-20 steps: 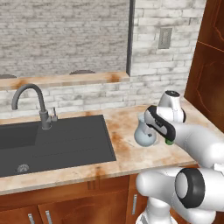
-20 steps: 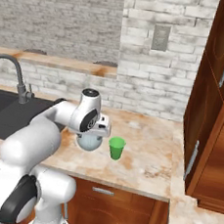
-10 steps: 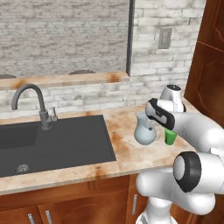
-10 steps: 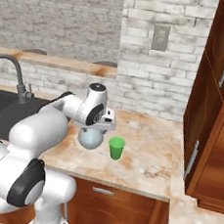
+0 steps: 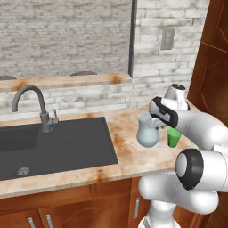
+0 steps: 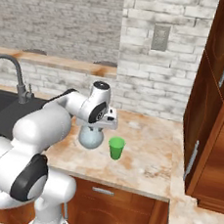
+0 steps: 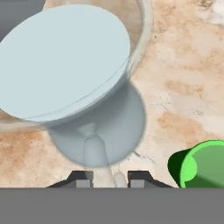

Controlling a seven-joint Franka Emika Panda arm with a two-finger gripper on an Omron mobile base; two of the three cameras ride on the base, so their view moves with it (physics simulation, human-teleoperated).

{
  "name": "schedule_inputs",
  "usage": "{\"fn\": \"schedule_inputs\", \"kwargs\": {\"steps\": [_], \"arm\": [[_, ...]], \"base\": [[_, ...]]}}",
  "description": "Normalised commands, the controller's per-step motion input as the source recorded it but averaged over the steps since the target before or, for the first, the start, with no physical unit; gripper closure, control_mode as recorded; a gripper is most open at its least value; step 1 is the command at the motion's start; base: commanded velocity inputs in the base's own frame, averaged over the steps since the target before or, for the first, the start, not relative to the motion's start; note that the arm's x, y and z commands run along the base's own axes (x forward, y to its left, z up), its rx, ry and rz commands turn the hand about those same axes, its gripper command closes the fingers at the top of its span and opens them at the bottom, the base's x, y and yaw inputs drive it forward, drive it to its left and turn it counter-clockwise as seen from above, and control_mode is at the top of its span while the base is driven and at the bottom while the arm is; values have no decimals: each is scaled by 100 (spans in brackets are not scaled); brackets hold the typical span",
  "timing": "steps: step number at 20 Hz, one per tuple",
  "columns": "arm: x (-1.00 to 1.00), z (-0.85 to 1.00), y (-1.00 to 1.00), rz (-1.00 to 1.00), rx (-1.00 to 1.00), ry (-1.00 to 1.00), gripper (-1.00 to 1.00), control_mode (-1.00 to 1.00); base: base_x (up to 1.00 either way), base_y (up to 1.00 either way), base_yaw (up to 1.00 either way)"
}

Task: Place the pitcher and cup on the dining counter for serving.

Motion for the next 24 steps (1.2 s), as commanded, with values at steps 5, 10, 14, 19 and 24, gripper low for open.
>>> {"fn": "schedule_inputs", "kwargs": {"steps": [5, 10, 14, 19, 24], "arm": [[-31, 13, 1, -2, 0, -18, 100, -100], [-43, 51, 10, -8, 4, -31, 100, -100], [-38, 76, 18, -12, 15, -38, 100, -100], [-29, 77, 11, -9, 12, -21, 100, -100], [-31, 91, 20, -1, 4, -9, 100, -100]], "base": [[0, 0, 0], [0, 0, 0], [0, 0, 0], [0, 0, 0], [0, 0, 0]]}}
